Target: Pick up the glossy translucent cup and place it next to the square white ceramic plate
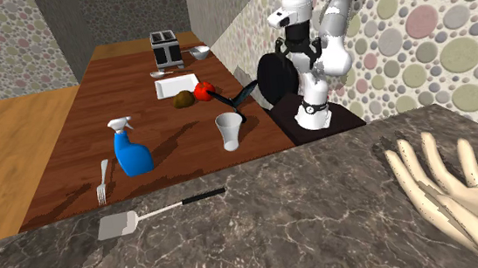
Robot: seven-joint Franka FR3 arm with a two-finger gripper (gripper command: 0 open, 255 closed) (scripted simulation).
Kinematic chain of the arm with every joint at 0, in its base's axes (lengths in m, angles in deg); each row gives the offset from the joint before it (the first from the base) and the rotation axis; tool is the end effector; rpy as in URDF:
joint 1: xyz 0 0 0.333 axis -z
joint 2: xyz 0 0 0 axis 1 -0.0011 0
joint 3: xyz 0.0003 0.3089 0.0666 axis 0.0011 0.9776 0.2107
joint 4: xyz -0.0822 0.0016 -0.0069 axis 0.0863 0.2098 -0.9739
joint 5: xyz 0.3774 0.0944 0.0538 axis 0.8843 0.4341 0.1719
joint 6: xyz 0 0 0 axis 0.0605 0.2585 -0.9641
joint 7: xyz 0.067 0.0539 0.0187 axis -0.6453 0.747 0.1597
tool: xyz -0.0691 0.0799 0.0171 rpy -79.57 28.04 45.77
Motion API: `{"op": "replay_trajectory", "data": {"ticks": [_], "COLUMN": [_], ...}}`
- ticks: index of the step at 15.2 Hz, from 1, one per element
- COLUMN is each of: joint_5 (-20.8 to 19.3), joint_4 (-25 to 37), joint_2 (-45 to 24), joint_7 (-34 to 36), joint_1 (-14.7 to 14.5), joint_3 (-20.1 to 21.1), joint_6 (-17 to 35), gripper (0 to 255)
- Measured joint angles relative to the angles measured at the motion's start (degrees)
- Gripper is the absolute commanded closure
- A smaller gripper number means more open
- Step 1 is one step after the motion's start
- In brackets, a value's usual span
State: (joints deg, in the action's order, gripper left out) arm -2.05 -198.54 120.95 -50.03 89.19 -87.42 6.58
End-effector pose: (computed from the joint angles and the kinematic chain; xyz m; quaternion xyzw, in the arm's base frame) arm 0.3020 -0.0092 0.5634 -0.9940 -0.0728 0.0761 0.0310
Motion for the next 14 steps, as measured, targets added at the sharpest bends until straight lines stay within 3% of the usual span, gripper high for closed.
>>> {"op": "replay_trajectory", "data": {"ticks": [3,14], "joint_5": [-0.98,-9.58], "joint_4": [-0.27,0.63], "joint_2": [-1.88,-20.53], "joint_7": [0.17,5.17], "joint_1": [0.41,4.19], "joint_3": [0.05,1.21], "joint_6": [2.21,21.04], "gripper": [0,0]}}
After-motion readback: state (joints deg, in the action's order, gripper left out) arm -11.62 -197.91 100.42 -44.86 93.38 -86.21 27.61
